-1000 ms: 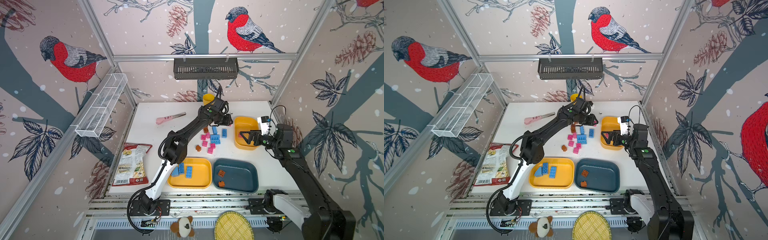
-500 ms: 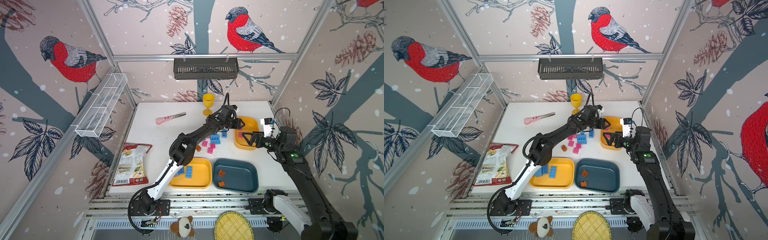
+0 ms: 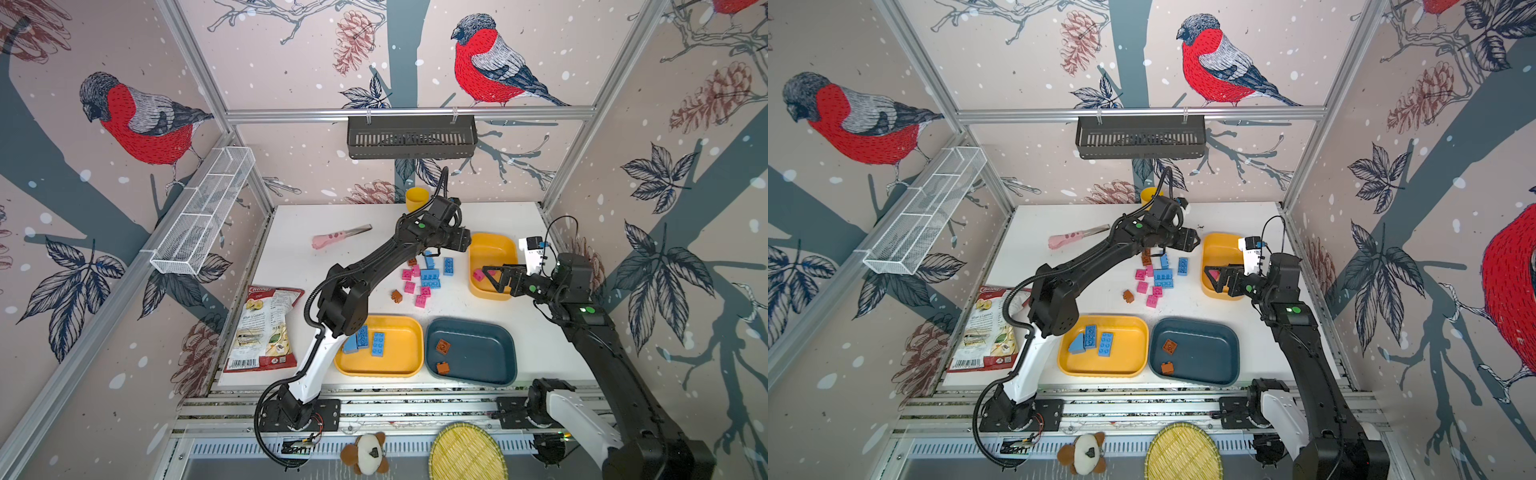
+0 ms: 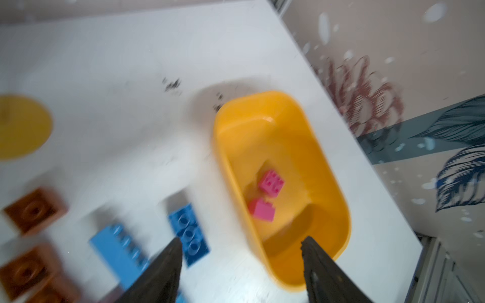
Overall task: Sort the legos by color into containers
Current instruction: 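Move the left gripper back to the pile above a small brown brick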
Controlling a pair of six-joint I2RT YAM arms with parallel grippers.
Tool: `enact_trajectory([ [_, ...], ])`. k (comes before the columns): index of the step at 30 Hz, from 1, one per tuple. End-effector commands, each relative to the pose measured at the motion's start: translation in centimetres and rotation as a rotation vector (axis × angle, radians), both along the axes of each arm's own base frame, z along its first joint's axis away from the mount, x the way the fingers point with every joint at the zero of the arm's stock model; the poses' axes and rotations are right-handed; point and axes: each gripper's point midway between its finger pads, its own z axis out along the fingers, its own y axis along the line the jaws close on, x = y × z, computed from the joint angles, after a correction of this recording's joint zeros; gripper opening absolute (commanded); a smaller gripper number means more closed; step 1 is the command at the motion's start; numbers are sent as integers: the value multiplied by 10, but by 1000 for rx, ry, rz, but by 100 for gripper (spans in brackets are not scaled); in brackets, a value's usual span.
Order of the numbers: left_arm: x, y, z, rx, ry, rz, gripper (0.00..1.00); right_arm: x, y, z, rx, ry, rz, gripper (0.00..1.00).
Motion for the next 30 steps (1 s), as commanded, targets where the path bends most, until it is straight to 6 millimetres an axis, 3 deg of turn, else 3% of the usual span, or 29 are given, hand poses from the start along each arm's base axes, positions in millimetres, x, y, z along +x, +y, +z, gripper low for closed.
enact_trajectory([
  [1,-27,56,-23,204,92,101,71,-1,7,5,8,-22,39,99],
  [6,-60,102,-33,306,151,168,71,-4,19,-2,5,-3,85,99],
  [11,-85,147,-49,378,233,343,72,-6,27,-6,1,6,105,99],
  [20,-90,176,-71,248,315,811,64,-7,37,-11,14,19,131,99],
  [30,-95,182,-116,278,394,936,59,-8,39,-18,17,30,143,99],
])
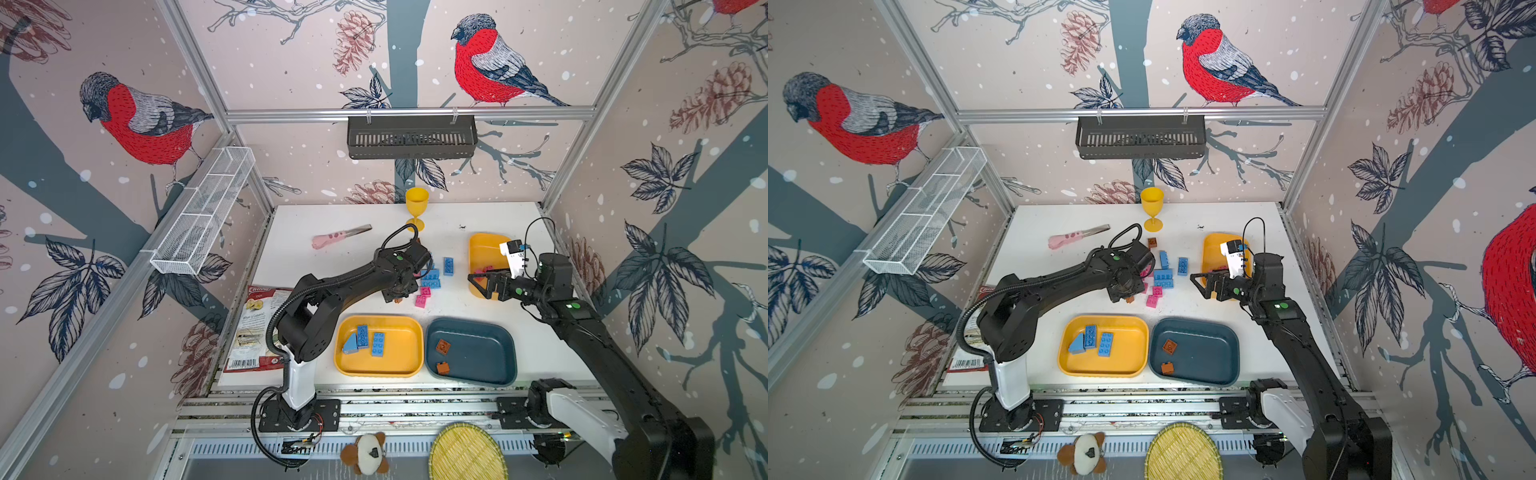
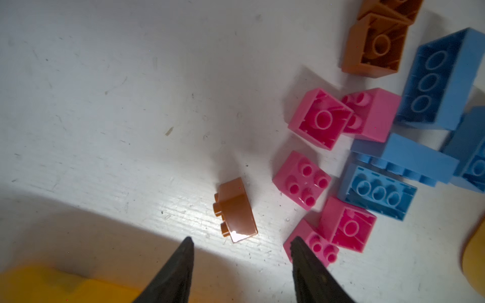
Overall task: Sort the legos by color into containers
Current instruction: 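Move the left gripper back to the pile above a small brown brick, then close the left gripper on the small brown brick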
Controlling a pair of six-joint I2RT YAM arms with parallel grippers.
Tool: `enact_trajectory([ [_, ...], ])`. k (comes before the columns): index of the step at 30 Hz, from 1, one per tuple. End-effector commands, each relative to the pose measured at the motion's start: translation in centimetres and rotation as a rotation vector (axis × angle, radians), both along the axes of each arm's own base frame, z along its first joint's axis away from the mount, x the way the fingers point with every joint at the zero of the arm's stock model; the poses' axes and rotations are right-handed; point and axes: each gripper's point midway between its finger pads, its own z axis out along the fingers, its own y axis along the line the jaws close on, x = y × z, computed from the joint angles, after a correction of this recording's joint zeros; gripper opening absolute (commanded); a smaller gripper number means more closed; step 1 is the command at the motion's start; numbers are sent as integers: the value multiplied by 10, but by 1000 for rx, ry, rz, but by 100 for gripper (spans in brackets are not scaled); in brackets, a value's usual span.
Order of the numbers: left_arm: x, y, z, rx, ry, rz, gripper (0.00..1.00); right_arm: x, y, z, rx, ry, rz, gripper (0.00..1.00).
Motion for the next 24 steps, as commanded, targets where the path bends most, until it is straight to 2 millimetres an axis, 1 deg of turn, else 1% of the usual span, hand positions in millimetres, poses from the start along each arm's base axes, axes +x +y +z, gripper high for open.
enact_trajectory([
  [1,4,6,-10,26,-7,75,58,1,3,2,14,-18,14,99],
  [9,0,6,-34,45,30,69,44,2,4,0,14,-9,22,99],
  [12,0,6,-40,49,38,58,38,3,4,0,16,-6,22,99],
  [15,1,5,-42,44,35,47,32,3,5,0,14,-8,23,99],
  [16,2,4,-42,44,31,41,30,3,5,-1,14,-6,22,99],
  [19,4,5,-40,40,21,26,18,4,5,-1,13,-4,22,100],
  [20,5,5,-37,35,11,20,15,4,5,0,13,-5,21,99],
  [22,7,5,-31,28,-2,4,14,4,4,0,12,-5,17,100],
  [24,9,3,-19,24,-17,-29,14,4,4,-1,8,-4,16,99],
])
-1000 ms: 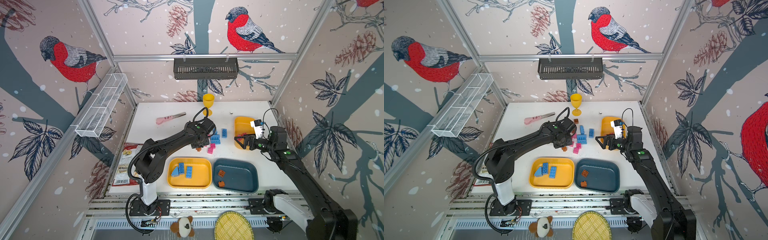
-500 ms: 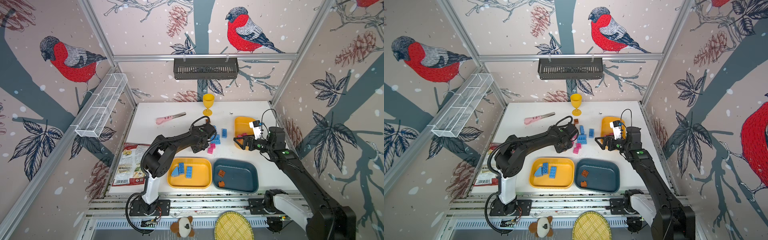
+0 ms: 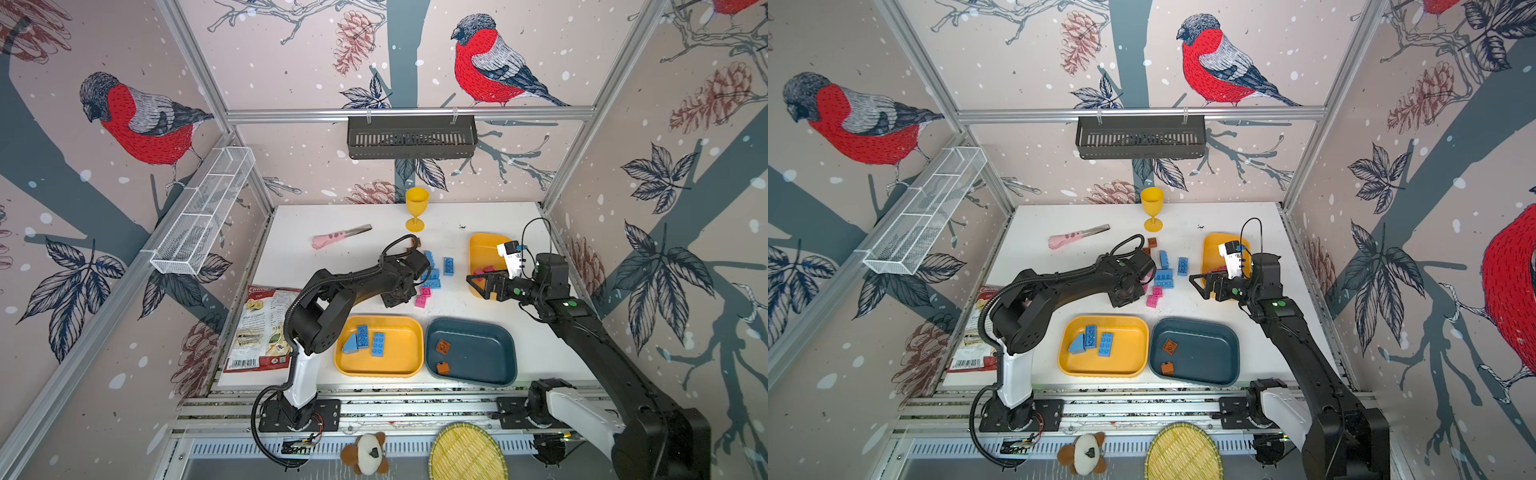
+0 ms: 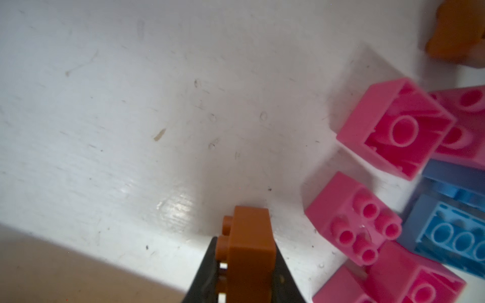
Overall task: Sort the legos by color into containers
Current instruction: 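Close the left gripper on the small brown brick, then carry the brown brick over the teal tray and open the left gripper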
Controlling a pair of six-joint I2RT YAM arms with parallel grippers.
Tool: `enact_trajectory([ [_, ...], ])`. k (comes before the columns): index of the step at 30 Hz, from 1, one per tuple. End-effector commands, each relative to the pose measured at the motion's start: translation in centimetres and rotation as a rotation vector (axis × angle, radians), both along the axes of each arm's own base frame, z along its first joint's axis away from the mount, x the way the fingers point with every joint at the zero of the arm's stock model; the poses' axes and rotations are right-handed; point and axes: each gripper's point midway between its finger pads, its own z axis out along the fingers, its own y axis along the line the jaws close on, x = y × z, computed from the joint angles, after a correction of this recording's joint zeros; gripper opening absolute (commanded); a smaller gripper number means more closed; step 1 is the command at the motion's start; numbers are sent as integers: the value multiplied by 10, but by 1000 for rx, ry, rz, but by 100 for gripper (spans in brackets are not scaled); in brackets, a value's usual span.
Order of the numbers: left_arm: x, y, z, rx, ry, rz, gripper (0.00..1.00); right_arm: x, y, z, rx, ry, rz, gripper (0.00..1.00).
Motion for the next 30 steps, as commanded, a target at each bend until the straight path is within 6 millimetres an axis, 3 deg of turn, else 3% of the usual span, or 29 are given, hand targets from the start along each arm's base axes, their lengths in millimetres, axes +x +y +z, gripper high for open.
enact_trajectory([
  [1,8,-3,21,-2,-48,-68,15,3,1,9,6,-34,5,100],
  [4,9,-25,53,-38,-104,-225,15,4,-2,9,-9,-37,-11,99],
  [7,-3,-52,83,-85,-150,-446,16,3,-5,10,-15,-25,-18,100],
  [10,-29,-77,103,-198,-146,-665,16,-3,-6,8,-13,-2,-18,100],
  [14,-78,-108,123,-362,-141,-907,17,-14,-6,7,9,17,-28,100],
  [18,-123,-129,120,-398,-120,-1065,19,-25,-8,5,21,31,-41,100],
  [21,-139,-141,107,-411,-110,-1112,24,-30,-9,3,20,41,-46,99],
  [26,-141,-143,80,-350,-70,-1117,43,-34,-11,7,6,32,-55,99],
  [30,-132,-142,93,-318,-133,-1121,67,-35,-13,10,-3,20,-64,100],
])
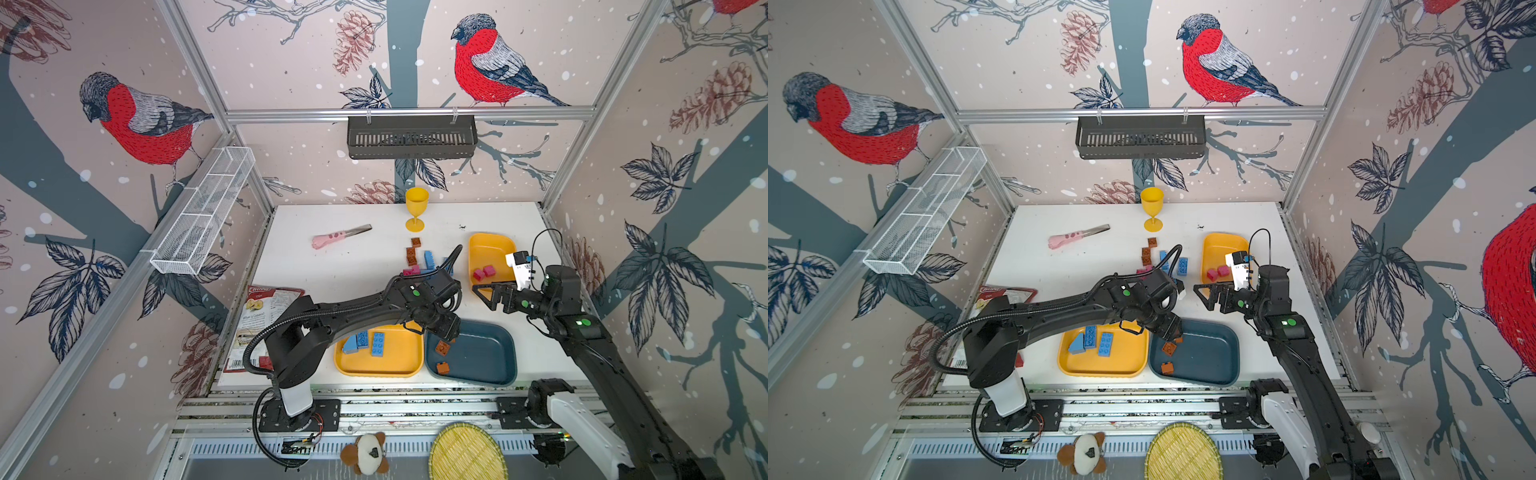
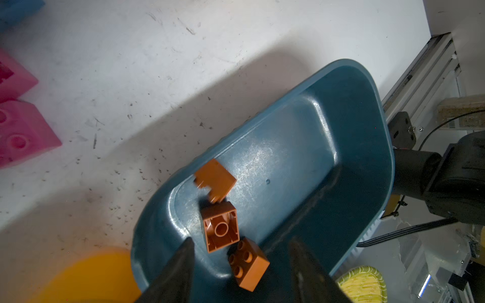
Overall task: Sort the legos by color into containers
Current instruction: 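Carry the brown brick over the teal tray and open the left gripper, then move the left gripper back to the pile above a pink 2x2 brick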
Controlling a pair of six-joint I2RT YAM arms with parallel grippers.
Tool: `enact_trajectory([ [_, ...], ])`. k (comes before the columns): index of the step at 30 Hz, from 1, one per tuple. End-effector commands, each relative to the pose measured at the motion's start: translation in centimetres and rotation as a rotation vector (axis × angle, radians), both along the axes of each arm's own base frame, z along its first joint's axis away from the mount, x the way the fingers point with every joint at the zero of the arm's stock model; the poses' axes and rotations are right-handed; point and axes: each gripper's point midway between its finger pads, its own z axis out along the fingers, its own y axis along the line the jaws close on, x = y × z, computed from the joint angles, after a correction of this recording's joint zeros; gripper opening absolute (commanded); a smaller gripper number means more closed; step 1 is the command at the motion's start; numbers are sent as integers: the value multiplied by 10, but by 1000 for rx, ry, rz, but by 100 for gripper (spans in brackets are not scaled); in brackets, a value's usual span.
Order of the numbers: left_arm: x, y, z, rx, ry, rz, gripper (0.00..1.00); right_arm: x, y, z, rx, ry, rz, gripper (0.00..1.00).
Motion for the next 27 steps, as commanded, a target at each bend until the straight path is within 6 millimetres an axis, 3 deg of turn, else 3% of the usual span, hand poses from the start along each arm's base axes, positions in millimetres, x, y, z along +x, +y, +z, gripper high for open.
enact_trajectory([
  [1,12,-3,15,-17,-84,-7,71,0,-2,2,-12,-6,-8,99],
  [7,44,19,28,60,-155,44,74,4,-1,5,-9,-21,-7,99],
  [13,105,72,22,179,-197,286,71,10,1,8,-6,-30,2,99],
  [20,145,99,-13,246,-172,458,63,18,6,5,-3,-21,20,100],
  [27,164,99,-44,287,-162,501,58,21,10,-1,-3,-10,33,99],
])
